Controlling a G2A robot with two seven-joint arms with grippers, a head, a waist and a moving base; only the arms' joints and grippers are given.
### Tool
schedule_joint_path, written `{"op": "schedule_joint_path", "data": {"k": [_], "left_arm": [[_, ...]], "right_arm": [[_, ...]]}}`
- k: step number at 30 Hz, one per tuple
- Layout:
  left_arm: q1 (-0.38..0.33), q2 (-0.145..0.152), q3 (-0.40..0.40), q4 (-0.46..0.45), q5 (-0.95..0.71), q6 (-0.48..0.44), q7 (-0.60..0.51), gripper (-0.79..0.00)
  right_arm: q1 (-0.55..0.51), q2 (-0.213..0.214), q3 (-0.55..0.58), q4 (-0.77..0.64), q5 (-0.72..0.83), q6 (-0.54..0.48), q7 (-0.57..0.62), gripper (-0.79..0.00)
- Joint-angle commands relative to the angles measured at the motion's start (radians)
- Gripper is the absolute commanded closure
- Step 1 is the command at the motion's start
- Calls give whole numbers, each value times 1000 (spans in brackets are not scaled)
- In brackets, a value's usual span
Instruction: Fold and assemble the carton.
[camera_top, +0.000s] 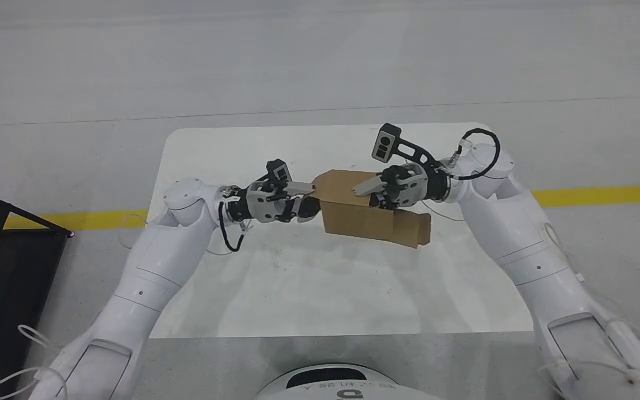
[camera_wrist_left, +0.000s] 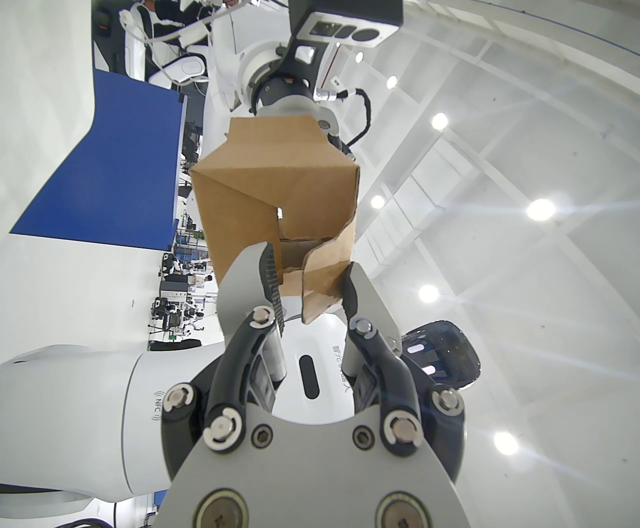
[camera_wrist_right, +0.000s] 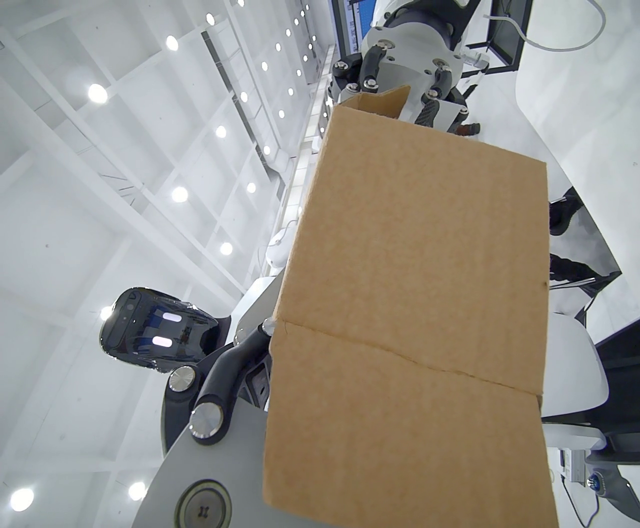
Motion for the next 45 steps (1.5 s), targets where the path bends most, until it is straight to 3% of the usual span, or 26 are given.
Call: {"op": "schedule_joint_path", "data": {"k": [1, 21, 45], "left_arm": [[0, 0, 1, 3, 2, -1, 0, -249], [-10, -3, 24, 7, 37, 5, -1, -277], [-18, -5, -7, -5, -2, -40, 32, -259]], "right_arm": [[0, 0, 0, 1, 3, 1, -1, 0], [0, -2, 0, 6, 21, 1, -1, 0], [6, -1, -17, -11, -14, 9, 19, 0]]}}
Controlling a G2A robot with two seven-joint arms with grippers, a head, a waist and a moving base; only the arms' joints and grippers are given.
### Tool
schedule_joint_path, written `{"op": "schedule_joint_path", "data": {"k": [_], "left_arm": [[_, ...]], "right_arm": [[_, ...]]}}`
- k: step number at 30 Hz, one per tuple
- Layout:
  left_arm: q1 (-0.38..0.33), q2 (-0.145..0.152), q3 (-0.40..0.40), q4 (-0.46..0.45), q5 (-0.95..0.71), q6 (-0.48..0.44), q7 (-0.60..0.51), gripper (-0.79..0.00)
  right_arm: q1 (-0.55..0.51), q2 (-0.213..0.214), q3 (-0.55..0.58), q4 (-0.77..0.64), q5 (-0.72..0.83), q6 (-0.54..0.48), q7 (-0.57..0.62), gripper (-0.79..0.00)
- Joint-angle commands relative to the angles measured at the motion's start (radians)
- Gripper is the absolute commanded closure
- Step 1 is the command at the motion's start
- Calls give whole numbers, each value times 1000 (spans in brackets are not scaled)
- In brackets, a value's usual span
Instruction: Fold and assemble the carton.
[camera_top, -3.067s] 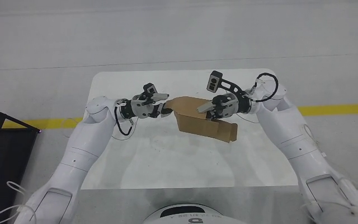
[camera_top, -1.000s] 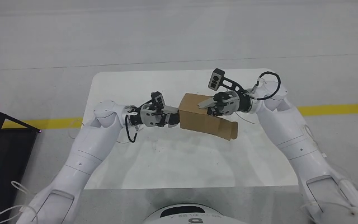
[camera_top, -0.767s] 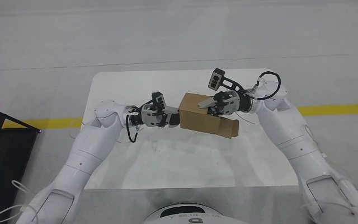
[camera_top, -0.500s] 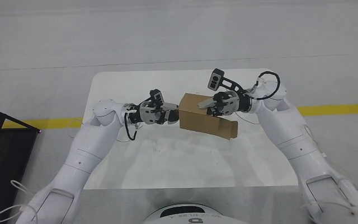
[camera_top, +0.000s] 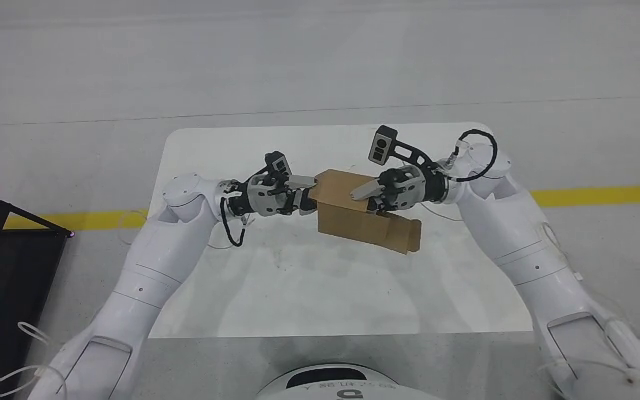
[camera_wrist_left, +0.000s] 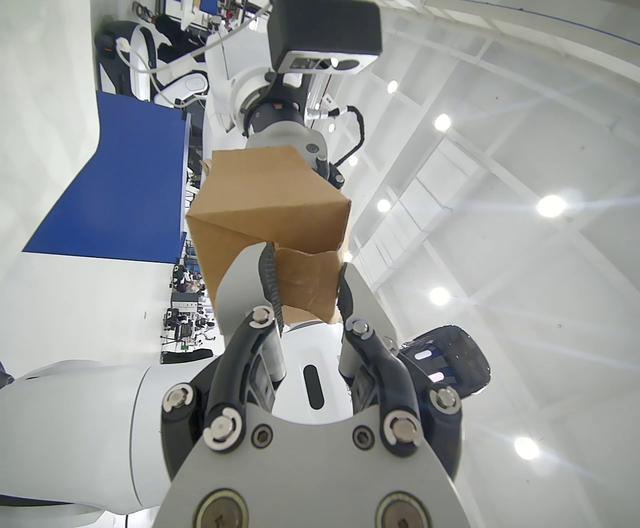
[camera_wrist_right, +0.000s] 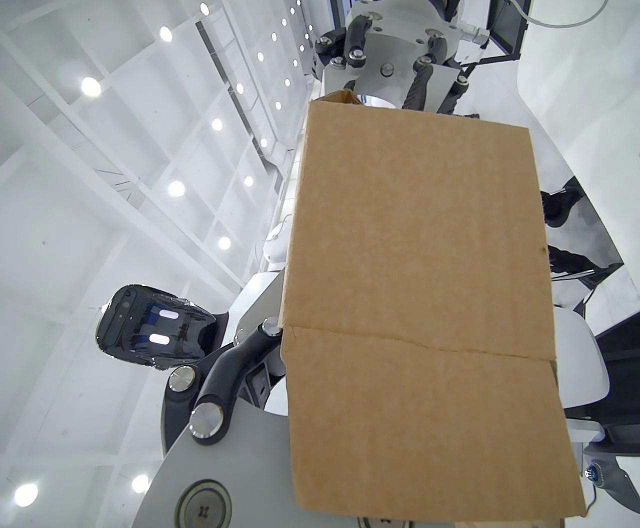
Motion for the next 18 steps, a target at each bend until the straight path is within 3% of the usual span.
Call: {"op": "schedule_joint_path", "data": {"k": [1, 18], "left_arm": [[1, 0, -2, 0, -3, -6, -2, -259], [6, -8, 16, -7, 5, -31, -3, -259]], "right_arm": [[1, 0, -2, -1, -5, 2, 3, 0], [0, 2, -9, -10, -8, 3, 21, 0]]}}
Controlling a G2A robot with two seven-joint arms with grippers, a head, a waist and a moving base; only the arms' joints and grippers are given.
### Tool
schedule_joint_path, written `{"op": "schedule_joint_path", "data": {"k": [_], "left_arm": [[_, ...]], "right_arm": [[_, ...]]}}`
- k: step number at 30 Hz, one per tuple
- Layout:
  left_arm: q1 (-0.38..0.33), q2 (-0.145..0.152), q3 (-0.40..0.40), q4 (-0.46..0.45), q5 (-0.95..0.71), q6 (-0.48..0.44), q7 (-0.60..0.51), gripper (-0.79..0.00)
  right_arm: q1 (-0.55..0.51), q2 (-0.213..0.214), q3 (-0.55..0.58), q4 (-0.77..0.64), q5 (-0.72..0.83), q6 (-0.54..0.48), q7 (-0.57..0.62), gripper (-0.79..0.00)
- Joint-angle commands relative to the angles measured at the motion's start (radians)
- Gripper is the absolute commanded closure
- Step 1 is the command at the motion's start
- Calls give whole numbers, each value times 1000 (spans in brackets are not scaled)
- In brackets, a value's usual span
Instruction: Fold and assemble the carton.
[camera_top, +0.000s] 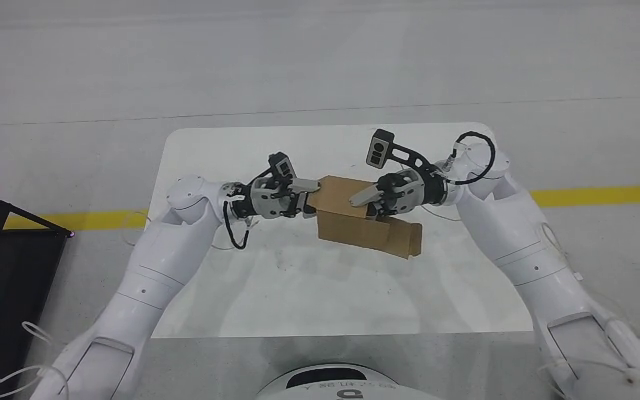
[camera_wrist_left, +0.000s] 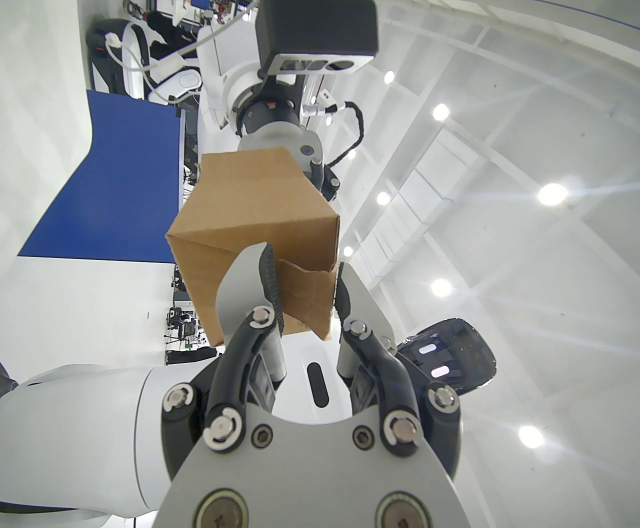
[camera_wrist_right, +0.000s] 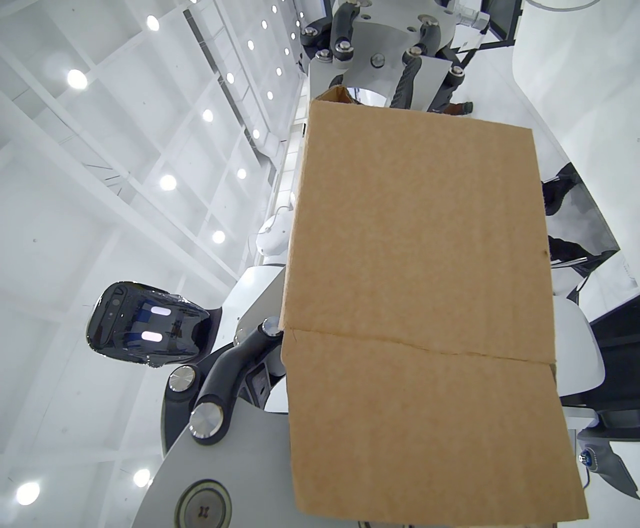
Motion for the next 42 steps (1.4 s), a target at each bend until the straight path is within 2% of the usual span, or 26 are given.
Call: {"op": "schedule_joint_path", "data": {"k": [1, 11, 34, 42], "left_arm": [[1, 0, 1, 1, 3, -2, -2, -259], [4, -2, 10, -2, 29, -24, -14, -280], [8, -4, -6, -28, 25, -46, -1, -231], [21, -2, -8, -40, 60, -69, 18, -237]], "right_arm": [[0, 0, 1, 2, 5, -1, 1, 0], [0, 0, 4, 9, 29, -4, 22, 0], [11, -2, -16, 7, 17, 6, 28, 0], [13, -2, -18, 13, 21, 4, 35, 0]]}}
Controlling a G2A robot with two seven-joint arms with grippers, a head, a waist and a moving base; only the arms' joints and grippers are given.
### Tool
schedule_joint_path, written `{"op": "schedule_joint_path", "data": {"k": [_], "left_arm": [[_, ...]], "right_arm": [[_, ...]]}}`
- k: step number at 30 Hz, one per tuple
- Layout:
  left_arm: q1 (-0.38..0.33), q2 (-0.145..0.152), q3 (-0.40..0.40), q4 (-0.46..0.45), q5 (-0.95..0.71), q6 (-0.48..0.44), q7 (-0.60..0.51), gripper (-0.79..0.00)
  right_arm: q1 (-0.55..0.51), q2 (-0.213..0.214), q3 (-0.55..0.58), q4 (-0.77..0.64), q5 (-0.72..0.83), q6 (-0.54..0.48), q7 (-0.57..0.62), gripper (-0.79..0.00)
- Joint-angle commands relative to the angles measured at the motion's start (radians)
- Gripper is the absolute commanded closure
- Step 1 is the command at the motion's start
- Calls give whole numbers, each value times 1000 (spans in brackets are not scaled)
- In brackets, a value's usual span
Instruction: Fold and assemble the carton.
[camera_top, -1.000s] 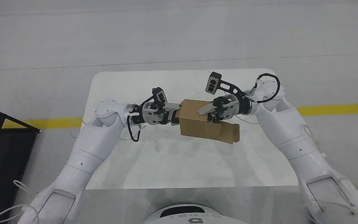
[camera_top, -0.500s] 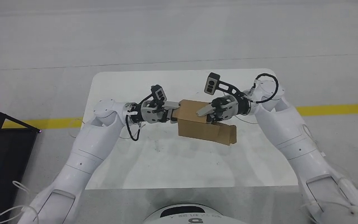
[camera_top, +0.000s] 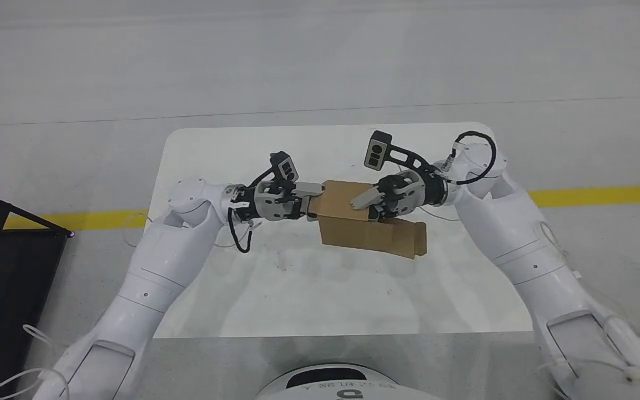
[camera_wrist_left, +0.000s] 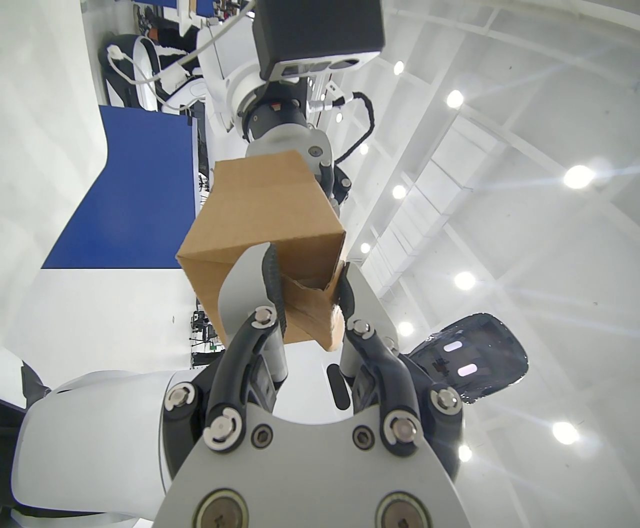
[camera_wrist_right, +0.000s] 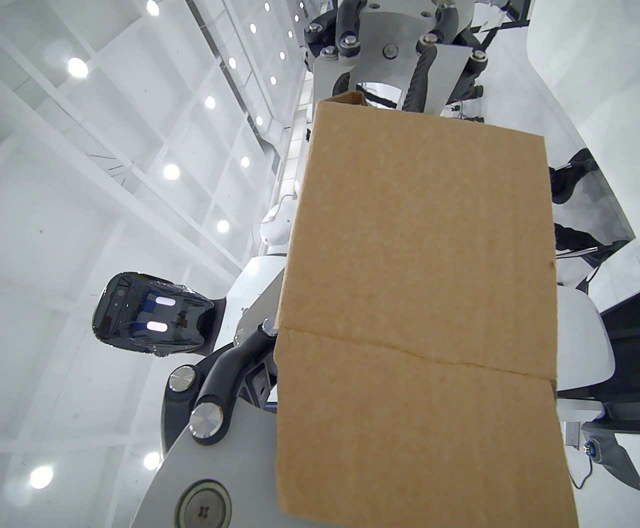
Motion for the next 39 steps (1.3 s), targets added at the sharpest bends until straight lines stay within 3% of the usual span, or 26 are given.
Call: {"op": "schedule_joint_path", "data": {"k": [1, 8, 16, 26, 39], "left_arm": [[4, 0, -1, -4, 4, -2, 3, -234], [15, 4, -19, -13, 12, -19, 6, -246], [36, 29, -117, 10, 17, -37, -59, -311], [36, 55, -209, -21, 40, -38, -123, -317], [-1, 47, -133, -48, 121, -60, -87, -302]], "right_arm": [[1, 0, 0, 2, 2, -1, 2, 0], [3, 0, -1, 8, 5, -2, 7, 0], [6, -1, -3, 16, 7, 5, -1, 0], [6, 0, -6, 8, 1, 9, -9, 0], [-4, 5, 1, -9, -4, 17, -10, 0]]}}
